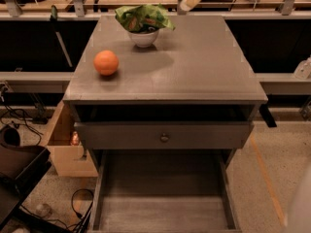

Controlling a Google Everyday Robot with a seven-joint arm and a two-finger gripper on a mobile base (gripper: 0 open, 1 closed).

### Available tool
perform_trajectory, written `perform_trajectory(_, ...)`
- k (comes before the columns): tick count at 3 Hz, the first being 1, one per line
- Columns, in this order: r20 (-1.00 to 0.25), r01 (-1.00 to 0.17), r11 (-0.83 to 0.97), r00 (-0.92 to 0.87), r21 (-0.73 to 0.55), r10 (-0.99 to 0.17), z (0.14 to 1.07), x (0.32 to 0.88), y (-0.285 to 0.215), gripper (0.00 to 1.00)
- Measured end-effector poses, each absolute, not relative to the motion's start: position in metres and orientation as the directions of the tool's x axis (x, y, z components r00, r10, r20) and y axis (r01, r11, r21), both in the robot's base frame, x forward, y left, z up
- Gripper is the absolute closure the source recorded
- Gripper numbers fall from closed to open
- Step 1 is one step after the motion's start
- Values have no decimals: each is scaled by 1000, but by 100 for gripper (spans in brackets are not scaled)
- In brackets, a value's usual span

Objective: Pick green rice chip bag from white bowl and place on counter

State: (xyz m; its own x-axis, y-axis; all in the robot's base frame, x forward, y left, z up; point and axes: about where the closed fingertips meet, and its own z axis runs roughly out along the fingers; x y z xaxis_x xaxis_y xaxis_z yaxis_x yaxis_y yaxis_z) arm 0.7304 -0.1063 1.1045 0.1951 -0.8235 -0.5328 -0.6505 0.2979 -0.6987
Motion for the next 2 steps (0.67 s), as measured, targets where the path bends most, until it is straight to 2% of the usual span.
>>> perform_trajectory(1,-639,-687,345,225,-639,-736,1088,774,-68,0)
perform_trajectory(2,-639,-684,348,225,-641,-735,1089,776,-69,0)
